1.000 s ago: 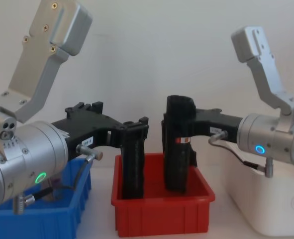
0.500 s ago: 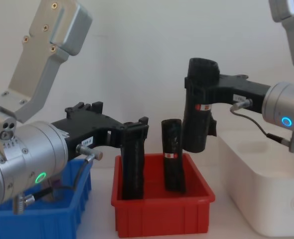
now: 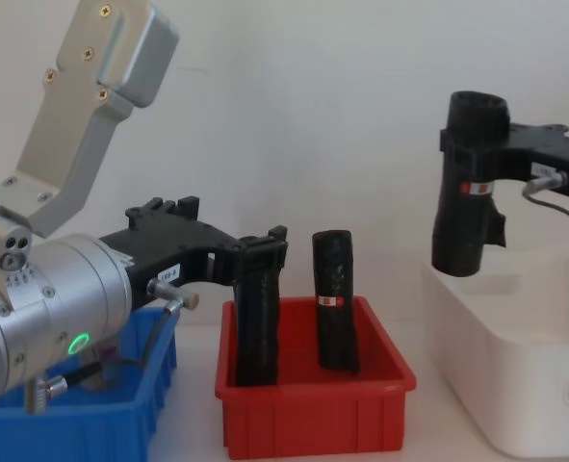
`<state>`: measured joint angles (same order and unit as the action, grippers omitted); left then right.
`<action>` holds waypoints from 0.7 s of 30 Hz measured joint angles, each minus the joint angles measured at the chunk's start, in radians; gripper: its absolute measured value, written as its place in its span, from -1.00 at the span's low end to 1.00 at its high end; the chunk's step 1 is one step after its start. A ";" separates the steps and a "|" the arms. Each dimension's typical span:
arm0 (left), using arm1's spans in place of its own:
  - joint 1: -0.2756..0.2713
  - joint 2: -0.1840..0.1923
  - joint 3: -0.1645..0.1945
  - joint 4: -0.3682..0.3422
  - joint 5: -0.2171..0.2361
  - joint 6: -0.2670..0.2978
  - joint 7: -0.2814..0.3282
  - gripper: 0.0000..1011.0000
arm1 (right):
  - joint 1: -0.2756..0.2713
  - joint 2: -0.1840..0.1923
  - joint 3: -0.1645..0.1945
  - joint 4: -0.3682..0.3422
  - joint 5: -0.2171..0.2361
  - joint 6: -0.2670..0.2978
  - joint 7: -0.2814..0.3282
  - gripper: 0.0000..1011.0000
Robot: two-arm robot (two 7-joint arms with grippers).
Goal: Pick the cotton swabs from the blue box and place them into the white box.
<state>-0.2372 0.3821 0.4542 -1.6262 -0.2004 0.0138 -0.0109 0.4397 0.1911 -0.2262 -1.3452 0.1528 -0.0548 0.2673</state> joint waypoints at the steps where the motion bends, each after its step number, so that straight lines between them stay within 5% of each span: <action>1: 0.000 0.000 0.000 0.000 0.000 0.000 0.000 0.98 | -0.002 0.003 0.003 -0.001 0.000 0.003 -0.007 -0.30; 14: 0.000 0.000 0.000 0.000 0.000 0.000 0.000 0.98 | -0.006 0.030 0.033 0.032 -0.006 0.036 -0.049 -0.30; 21: 0.000 0.000 0.000 0.000 0.000 0.000 0.000 0.98 | 0.001 0.035 0.039 0.060 -0.010 0.048 -0.052 0.08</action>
<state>-0.2372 0.3821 0.4542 -1.6262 -0.2003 0.0138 -0.0109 0.4409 0.2257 -0.1871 -1.2850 0.1430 -0.0066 0.2156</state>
